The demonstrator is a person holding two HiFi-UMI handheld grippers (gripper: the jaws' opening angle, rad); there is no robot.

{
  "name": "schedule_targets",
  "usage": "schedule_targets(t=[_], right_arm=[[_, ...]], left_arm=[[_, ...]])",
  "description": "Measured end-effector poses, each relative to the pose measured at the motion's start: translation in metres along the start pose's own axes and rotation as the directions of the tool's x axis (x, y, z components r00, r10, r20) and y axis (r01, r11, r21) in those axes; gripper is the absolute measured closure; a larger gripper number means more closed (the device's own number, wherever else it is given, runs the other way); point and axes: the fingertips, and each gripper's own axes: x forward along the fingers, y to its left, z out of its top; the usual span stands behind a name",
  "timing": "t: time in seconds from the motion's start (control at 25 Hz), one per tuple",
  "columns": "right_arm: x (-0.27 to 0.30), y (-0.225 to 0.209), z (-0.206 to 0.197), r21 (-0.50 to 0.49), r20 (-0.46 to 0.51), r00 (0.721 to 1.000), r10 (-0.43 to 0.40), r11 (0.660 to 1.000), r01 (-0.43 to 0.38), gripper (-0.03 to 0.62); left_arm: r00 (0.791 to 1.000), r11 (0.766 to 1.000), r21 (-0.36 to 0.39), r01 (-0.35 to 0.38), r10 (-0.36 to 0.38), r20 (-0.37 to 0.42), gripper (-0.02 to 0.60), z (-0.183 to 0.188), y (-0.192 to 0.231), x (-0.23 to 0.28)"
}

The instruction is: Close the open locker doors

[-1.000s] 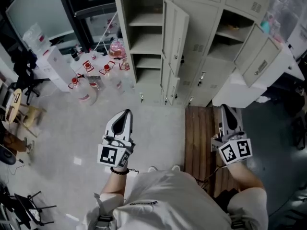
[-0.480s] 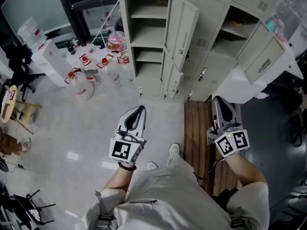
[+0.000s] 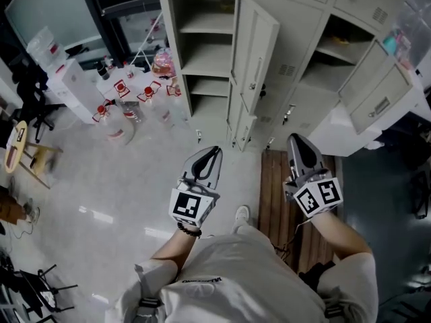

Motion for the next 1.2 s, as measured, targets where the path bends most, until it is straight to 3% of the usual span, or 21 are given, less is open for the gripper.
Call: schedule_targets(t=[0.28,0.68,1.04,1.2], right_arm=[[0.044,-0.057,-0.015,0.033,-0.011,0.998,0.062,0.998,-0.062,0.583],[0.095,-0.108,-0.044,0.065,-0.049,0.983,0.180,0.982,-0.176,0.580],[0.111,-0.131,-0.064,0.095,-0.087,0.971,0.221,0.972,-0.213,0.567],[0.115,-0.139,-0.069,0.099,-0.097,0.970,0.222,0.972,-0.212,0.565]], left_arm=[[0.999,1.000,0.006,-0.005,0.005,-0.054,0.572,-0.026,-0.003,0.080],[0.988,0.995,0.016,-0.098,0.099,-0.119,0.524,-0.064,-0.003,0.167],[0.958,0.975,0.024,-0.222,0.222,-0.179,0.439,-0.097,0.009,0.222],[0.938,0.957,0.056,-0.285,0.291,-0.189,0.431,-0.107,0.016,0.238]])
